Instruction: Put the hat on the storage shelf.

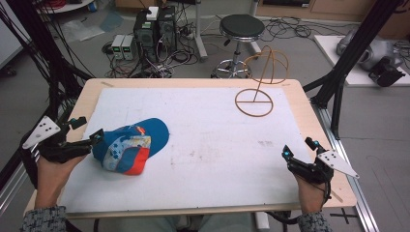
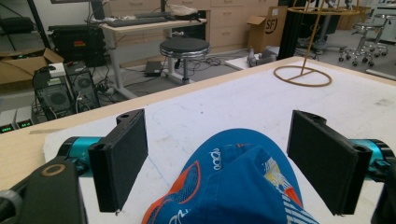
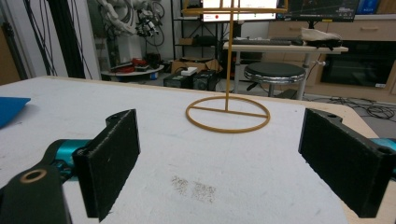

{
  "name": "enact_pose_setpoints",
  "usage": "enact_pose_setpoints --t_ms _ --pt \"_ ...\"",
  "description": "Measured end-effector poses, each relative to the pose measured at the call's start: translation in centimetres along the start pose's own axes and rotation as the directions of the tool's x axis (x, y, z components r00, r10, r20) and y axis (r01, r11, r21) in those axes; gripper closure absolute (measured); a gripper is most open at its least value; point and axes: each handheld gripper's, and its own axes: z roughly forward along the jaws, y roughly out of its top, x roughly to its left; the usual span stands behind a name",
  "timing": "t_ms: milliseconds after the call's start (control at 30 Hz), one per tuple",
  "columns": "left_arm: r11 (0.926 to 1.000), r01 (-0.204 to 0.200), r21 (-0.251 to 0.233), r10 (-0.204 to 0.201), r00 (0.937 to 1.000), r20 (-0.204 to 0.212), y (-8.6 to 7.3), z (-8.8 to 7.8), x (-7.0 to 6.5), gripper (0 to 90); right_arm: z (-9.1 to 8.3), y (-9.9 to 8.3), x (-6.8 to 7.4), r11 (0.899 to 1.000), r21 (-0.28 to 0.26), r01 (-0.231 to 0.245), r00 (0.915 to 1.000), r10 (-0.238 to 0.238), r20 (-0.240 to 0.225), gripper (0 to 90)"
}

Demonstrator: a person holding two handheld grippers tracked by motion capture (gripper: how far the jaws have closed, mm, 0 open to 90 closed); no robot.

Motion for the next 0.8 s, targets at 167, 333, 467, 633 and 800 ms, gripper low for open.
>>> enact_pose_setpoints --t_ms 167,333,467,633,800 --pt "1.0000 -0.005 -0.001 0.005 1.0000 0.001 0.0 0.2 -0.3 20.9 -0.2 0.0 -0.1 1.000 0.003 -0.001 1.0000 0.001 0.006 11.8" --pt "1.0000 -0.009 0.001 0.009 1.0000 0.002 0.0 0.5 -0.5 21.3 -0.1 0.1 0.1 1.000 0.003 0.003 1.0000 -0.003 -0.002 11.8" --pt "0.9999 -0.017 0.002 0.017 0.9998 0.013 -0.2 1.1 -0.9 24.7 -0.2 0.0 0.1 1.000 0.003 0.006 1.0000 -0.006 0.002 11.8" --pt "0.9997 -0.017 0.016 0.016 0.9994 0.030 -1.0 2.2 -1.4 26.4 -0.2 0.1 0.2 1.000 0.002 0.004 1.0000 -0.004 -0.001 11.8" --pt "0.9978 -0.031 0.059 0.029 0.9991 0.032 -1.6 3.0 -1.7 28.6 -0.1 0.0 0.2 1.000 0.008 0.003 1.0000 -0.003 -0.002 11.8"
